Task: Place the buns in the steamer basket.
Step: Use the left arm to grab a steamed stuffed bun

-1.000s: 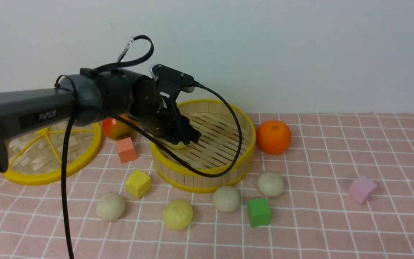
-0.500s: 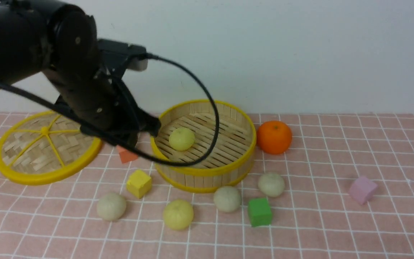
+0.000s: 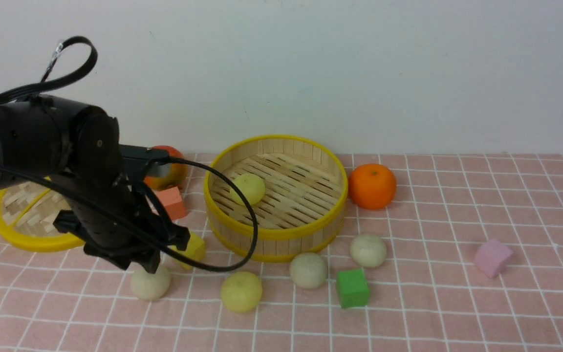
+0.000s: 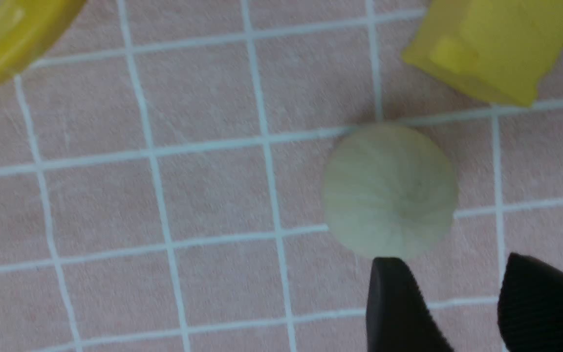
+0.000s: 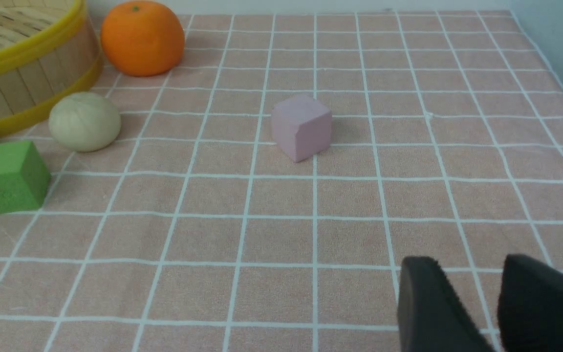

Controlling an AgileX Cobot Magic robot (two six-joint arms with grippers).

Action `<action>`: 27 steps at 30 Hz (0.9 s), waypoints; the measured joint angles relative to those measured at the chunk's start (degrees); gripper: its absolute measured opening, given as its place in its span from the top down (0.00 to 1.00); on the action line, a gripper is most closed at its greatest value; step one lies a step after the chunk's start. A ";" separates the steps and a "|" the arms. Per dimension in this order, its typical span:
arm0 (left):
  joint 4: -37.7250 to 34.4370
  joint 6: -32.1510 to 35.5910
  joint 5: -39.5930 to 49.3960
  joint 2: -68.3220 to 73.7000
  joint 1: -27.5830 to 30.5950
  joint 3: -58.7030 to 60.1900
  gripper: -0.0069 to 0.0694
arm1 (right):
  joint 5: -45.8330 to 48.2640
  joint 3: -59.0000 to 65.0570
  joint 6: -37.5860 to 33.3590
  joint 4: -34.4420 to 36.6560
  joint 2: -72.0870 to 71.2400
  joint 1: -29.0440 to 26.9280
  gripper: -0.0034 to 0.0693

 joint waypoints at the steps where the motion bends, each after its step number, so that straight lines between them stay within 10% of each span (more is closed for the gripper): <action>1: 0.00 0.16 -0.93 0.35 0.12 0.00 0.48 | 0.00 0.00 0.00 0.00 0.00 0.00 0.62; 23: 1.92 1.88 -7.16 8.44 1.11 0.00 0.48 | 0.00 0.00 0.00 0.00 0.00 0.00 0.62; 27: 1.63 1.88 -6.65 8.44 1.11 0.00 0.61 | 0.00 0.00 0.00 0.00 0.00 0.00 0.62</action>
